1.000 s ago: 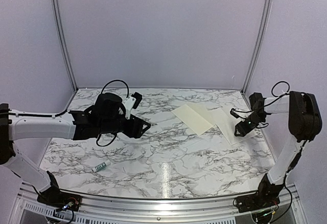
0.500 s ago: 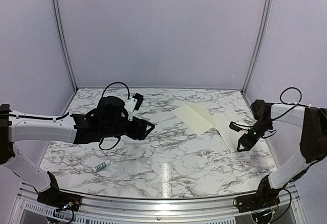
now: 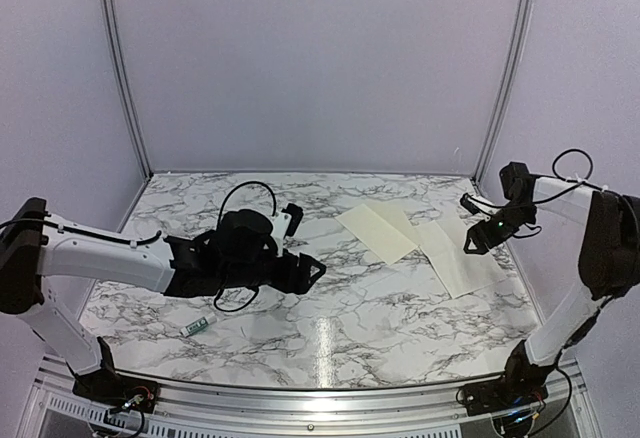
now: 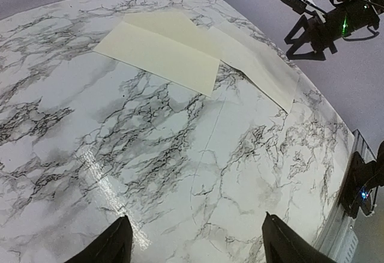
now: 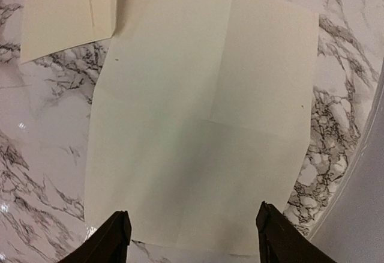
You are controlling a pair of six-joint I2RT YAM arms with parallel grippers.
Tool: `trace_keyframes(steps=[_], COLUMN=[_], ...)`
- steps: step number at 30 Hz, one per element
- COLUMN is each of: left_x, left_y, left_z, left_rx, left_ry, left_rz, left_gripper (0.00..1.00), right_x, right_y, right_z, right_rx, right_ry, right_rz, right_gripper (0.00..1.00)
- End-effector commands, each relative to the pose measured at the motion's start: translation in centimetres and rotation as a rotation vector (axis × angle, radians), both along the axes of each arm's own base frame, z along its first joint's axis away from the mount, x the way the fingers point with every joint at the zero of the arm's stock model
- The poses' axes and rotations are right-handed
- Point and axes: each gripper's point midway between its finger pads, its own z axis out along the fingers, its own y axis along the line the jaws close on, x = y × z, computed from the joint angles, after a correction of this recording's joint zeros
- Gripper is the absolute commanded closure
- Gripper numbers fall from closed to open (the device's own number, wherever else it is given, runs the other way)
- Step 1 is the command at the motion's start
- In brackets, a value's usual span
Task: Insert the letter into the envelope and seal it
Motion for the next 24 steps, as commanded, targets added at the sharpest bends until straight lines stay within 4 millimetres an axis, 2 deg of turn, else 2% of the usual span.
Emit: trace_keyframes(steps=[1, 4, 12, 14, 16, 19, 24], left_x=[-0.5, -0.9, -1.4, -1.4, -1.5, -1.5, -1.5], left_y=[-3.0, -4.3, -5.4, -5.4, -5.5, -5.4, -5.1], left_z=[1.3, 1.4, 0.7, 0.7, 0.6, 0.5, 0.2], left_rx=[-0.076, -0.084, -0.092, -0.096, -0.098, -0.097, -0.092], left_ry=[0.021, 0.028, 0.062, 0.066, 0.068, 0.069, 0.073], left_rz=[-0.028, -0.062, -0.086, -0.084, -0.086, -0.085, -0.074], left_gripper=[0.23, 0.23, 0.22, 0.22, 0.22, 0.22, 0.22], right_x=[4.1, 5.7, 7.9, 8.3, 8.6, 8.1, 5.5], right_y=[-2.2, -2.9, -4.5, -5.0, -5.7, -5.9, -5.5], right_z=[-1.2, -2.1, -4.0, -4.2, -4.6, -5.7, -7.3], right_rx=[0.014, 0.033, 0.005, 0.013, 0.008, -0.010, -0.026], right_ry=[-0.025, -0.022, -0.030, -0.034, -0.032, -0.002, 0.064], right_rz=[-0.160, -0.207, -0.247, -0.251, -0.260, -0.243, -0.203], right_gripper=[0.22, 0.10, 0.07, 0.02, 0.01, 0.02, 0.01])
